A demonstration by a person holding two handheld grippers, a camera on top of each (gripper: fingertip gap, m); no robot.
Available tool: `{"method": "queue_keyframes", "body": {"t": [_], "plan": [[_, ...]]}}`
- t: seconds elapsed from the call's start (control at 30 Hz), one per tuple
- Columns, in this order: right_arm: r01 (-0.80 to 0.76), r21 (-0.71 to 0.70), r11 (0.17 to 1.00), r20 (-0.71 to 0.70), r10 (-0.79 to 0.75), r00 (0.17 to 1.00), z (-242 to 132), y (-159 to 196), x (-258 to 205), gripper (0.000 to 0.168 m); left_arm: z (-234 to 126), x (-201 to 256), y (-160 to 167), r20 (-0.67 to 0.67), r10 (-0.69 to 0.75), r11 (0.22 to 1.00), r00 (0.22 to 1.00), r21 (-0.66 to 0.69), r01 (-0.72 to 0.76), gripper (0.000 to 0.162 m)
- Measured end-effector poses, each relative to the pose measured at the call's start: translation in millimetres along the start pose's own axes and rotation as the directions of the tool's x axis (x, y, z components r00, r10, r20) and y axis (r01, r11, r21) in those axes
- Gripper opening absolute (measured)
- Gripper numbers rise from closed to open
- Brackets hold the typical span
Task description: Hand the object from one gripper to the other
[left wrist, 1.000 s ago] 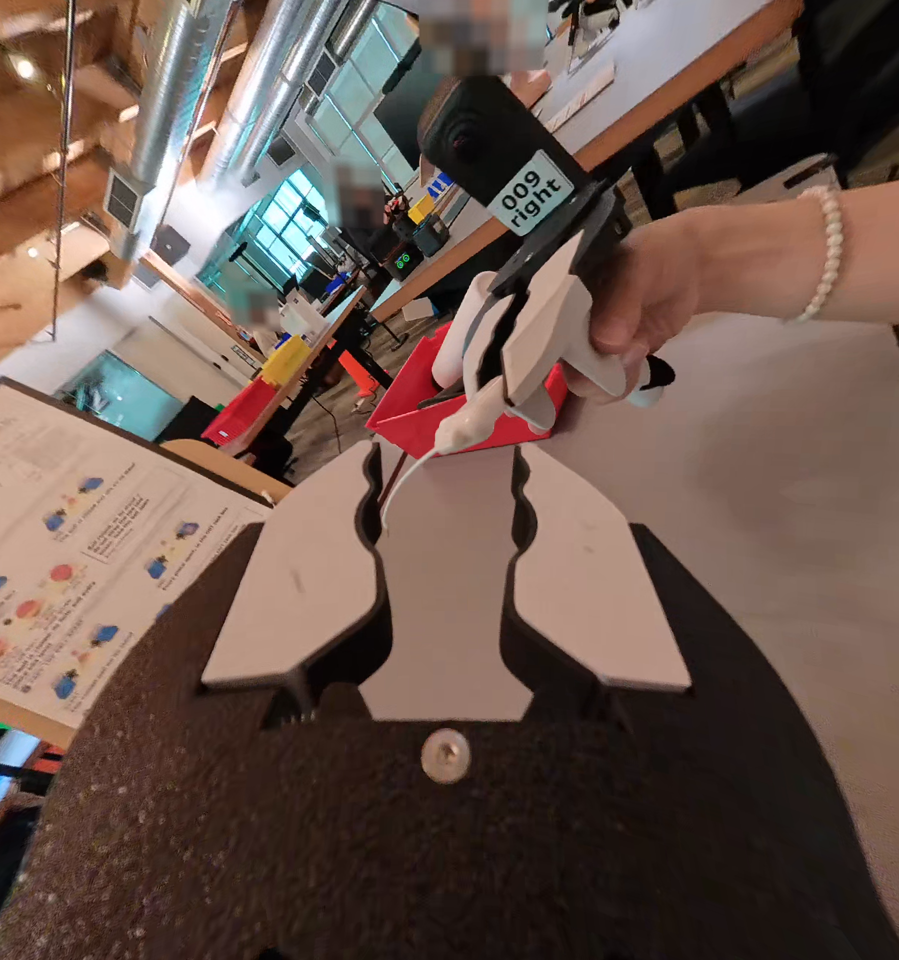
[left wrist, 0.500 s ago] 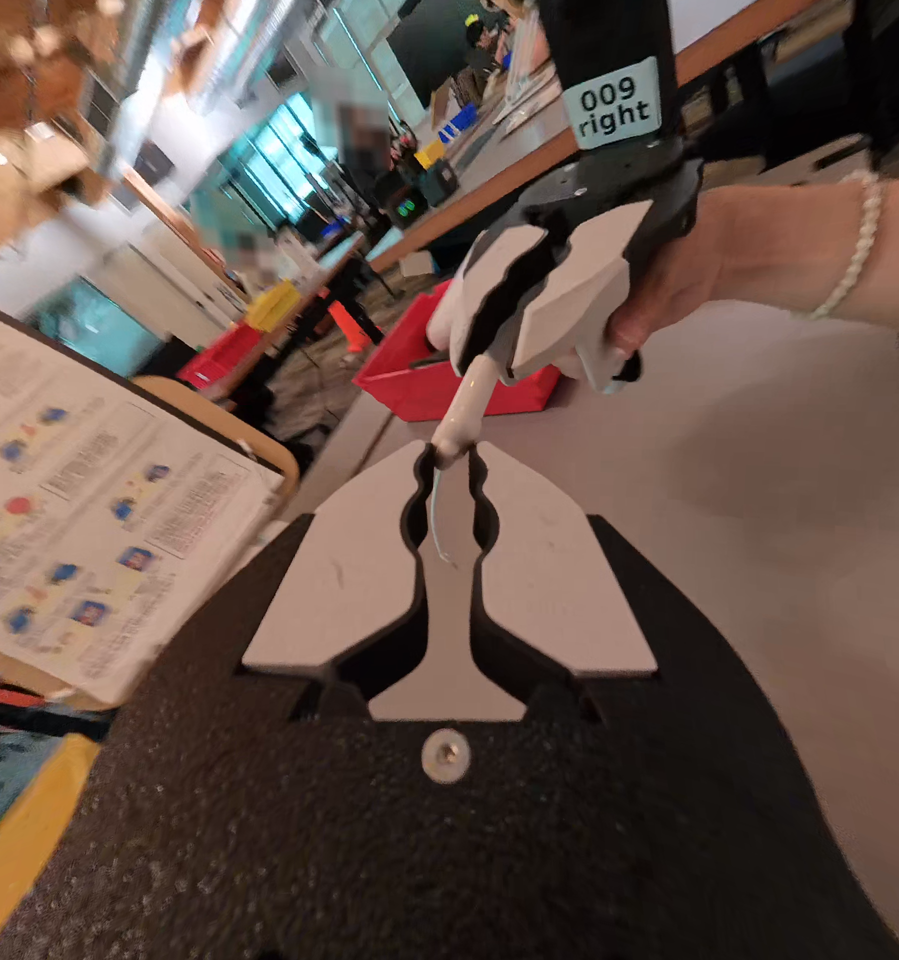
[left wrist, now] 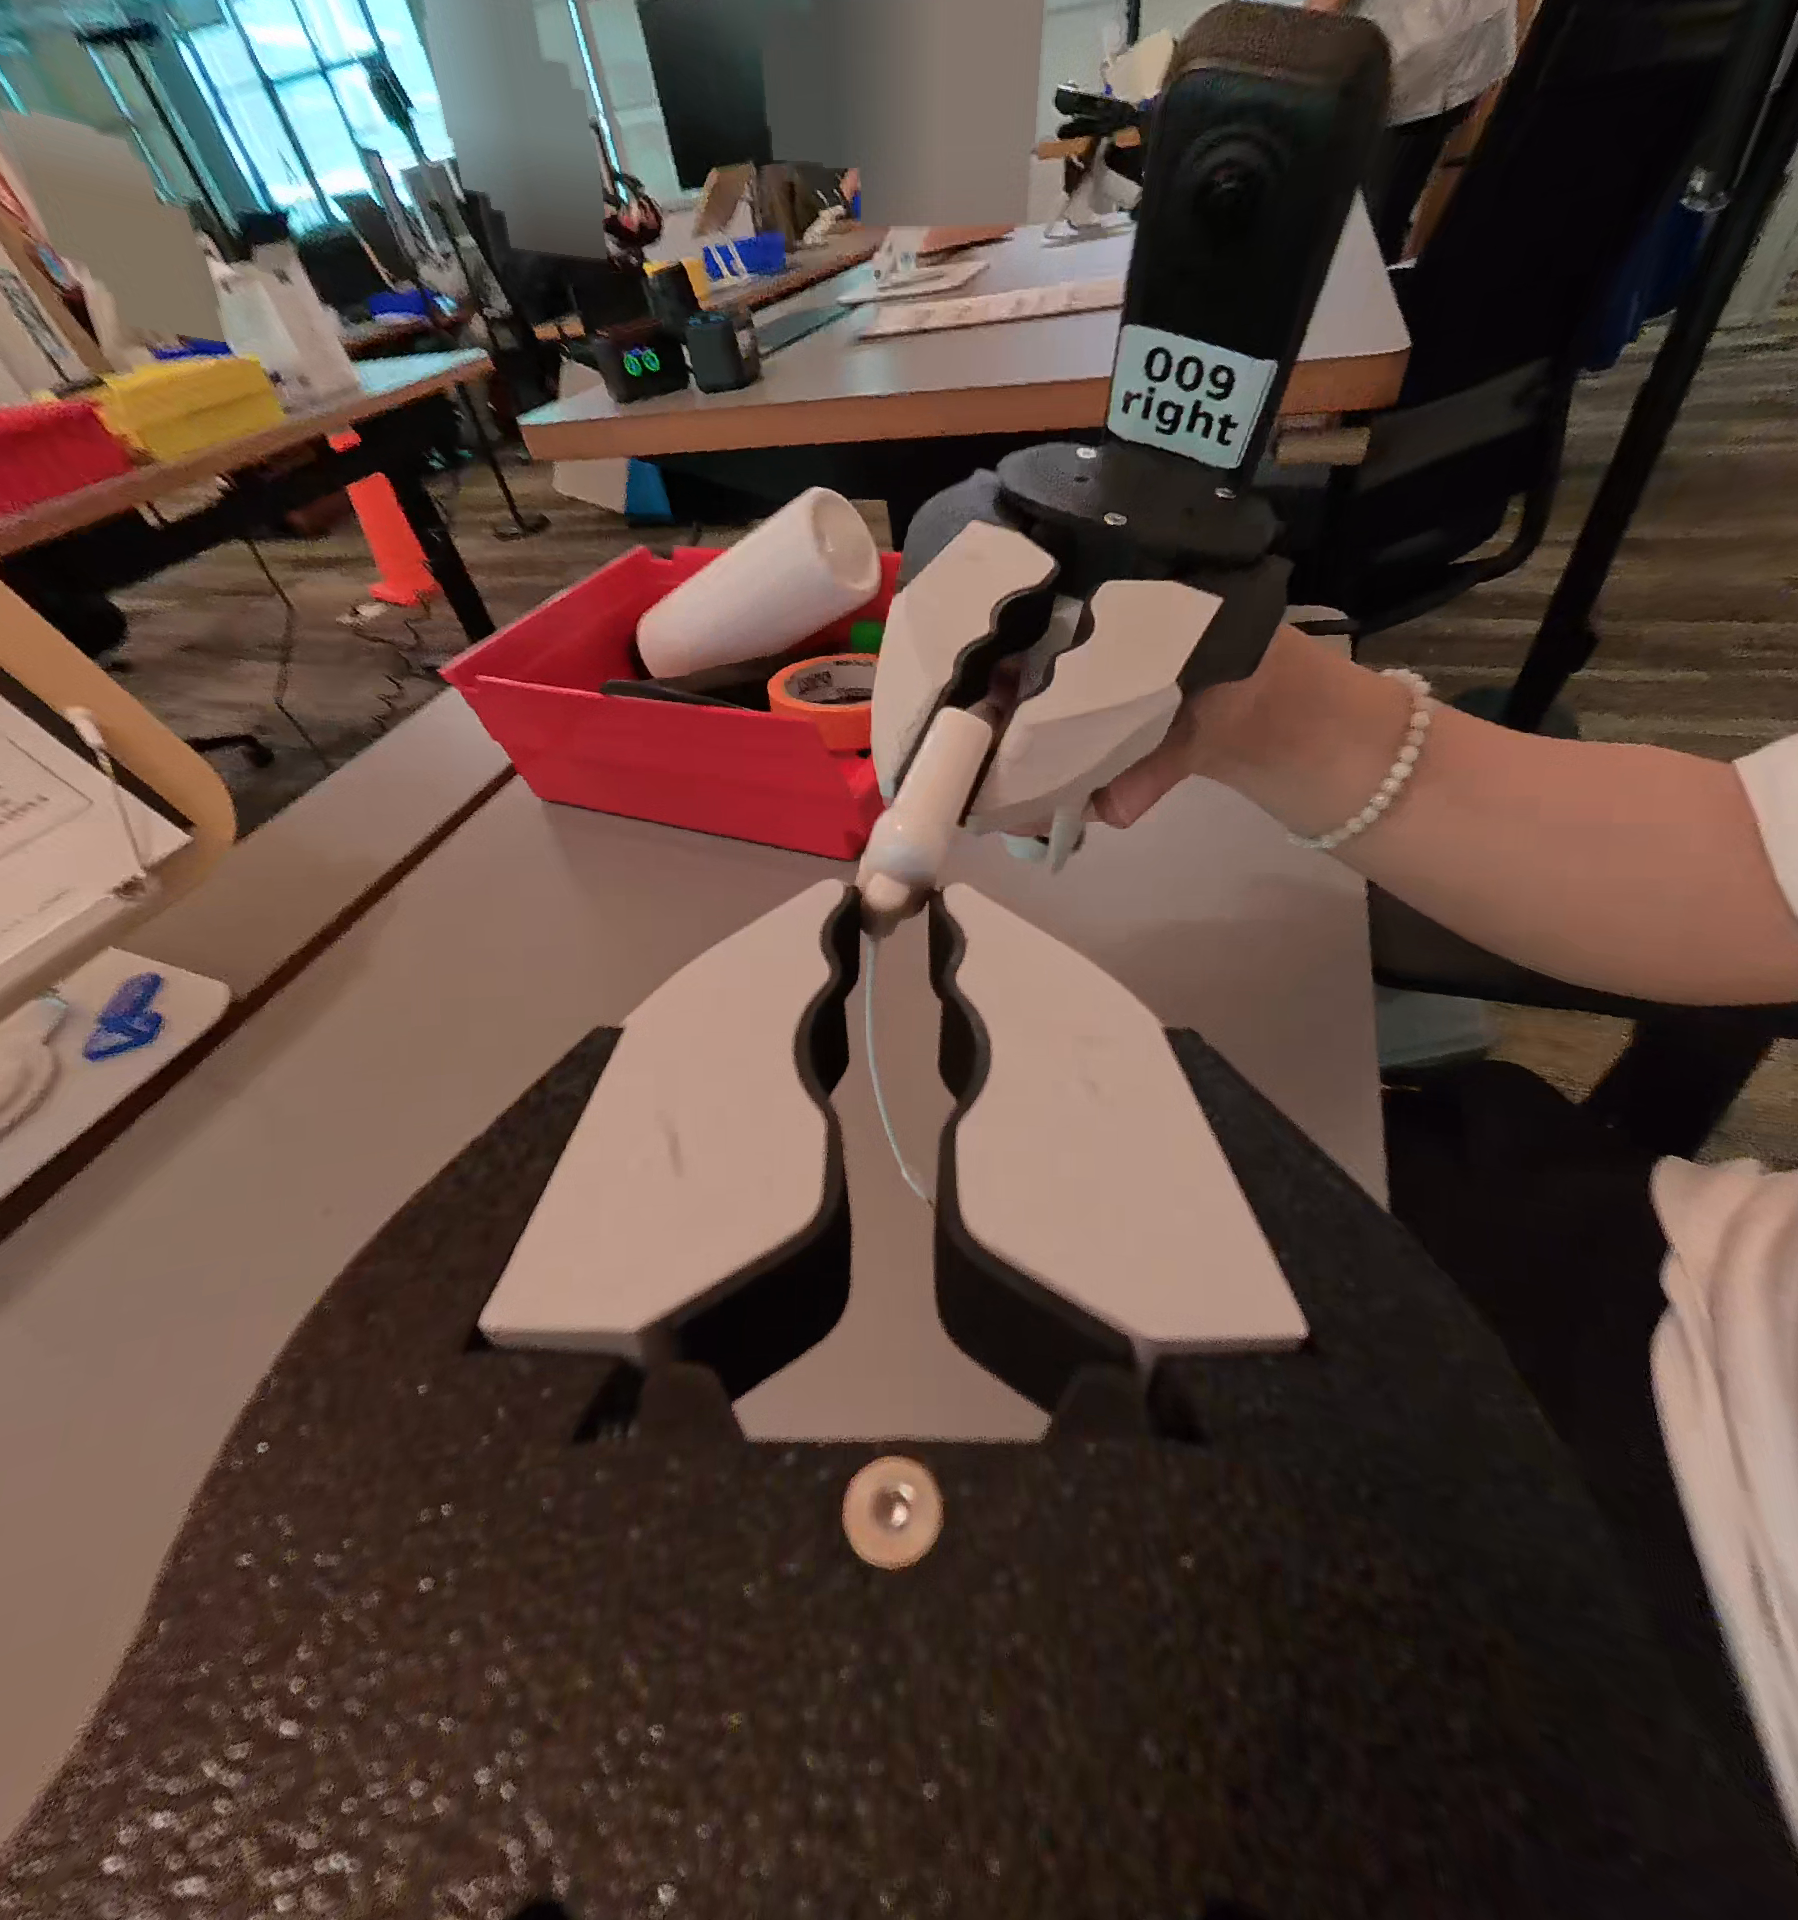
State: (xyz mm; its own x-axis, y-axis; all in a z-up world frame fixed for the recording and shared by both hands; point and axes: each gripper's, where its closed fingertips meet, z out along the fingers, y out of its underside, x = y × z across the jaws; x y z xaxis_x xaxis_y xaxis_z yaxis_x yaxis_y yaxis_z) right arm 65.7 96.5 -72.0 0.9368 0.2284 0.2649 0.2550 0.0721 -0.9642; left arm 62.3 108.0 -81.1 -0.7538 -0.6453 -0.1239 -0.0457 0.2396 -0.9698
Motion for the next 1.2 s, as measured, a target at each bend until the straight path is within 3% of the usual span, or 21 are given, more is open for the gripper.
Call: {"method": "queue_keyframes", "body": {"t": [0.07,0.17,0.27,0.37,0.53,0.63,0.8,1.0,1.1,1.2], "plan": [[-0.154,0.042,0.987,0.033,0.153,0.988,1.1,-3.1,1.9,0.011,-0.7,-2.1,-2.6,0.032,0.044,0.998,0.999,0.035,-0.045,0.012],[-0.406,0.089,0.91,0.1,0.397,0.912,0.5,-7.0,7.4,0.011,-3.6,-5.6,-5.4,0.098,0.146,0.986,0.985,0.065,-0.152,0.031],[-0.572,0.055,0.818,0.188,0.554,0.811,-3.7,-2.8,5.6,0.011,-11.7,-11.9,-4.8,0.196,0.353,0.931,0.915,0.023,-0.365,0.044],[-0.644,0.024,0.765,0.21,0.626,0.751,-8.2,4.7,7.7,0.01,-21.4,-14.5,-6.2,0.249,0.549,0.831,0.798,-0.062,-0.552,0.048],[-0.697,-0.001,0.717,0.266,0.672,0.691,-11.4,6.7,5.3,0.011,-22.2,-19.5,3.3,0.203,0.735,0.677,0.647,-0.264,-0.687,0.05],[-0.703,-0.021,0.711,0.27,0.681,0.681,-7.5,8.1,1.7,0.011,-13.6,-11.0,5.4,0.155,0.76,0.647,0.631,-0.262,-0.716,0.048],[-0.709,-0.043,0.704,0.263,0.692,0.672,-5.4,10.1,-0.6,0.011,-6.2,0.1,-6.1,0.167,0.702,0.713,0.693,-0.159,-0.683,0.044],[-0.719,-0.044,0.694,0.276,0.7,0.659,-4.2,8.0,-2.2,0.01,2.8,-4.9,-1.0,0.199,0.726,0.688,0.659,-0.225,-0.69,0.036],[-0.706,-0.048,0.707,0.252,0.693,0.676,-3.0,10.5,-1.4,0.011,3.0,-11.5,-1.2,0.241,0.738,0.675,0.63,-0.262,-0.69,0.023],[-0.653,-0.022,0.757,0.24,0.638,0.732,-3.1,9.3,-0.8,0.011,2.8,-12.1,-1.9,0.261,0.704,0.71,0.66,-0.245,-0.661,0.023]]}}
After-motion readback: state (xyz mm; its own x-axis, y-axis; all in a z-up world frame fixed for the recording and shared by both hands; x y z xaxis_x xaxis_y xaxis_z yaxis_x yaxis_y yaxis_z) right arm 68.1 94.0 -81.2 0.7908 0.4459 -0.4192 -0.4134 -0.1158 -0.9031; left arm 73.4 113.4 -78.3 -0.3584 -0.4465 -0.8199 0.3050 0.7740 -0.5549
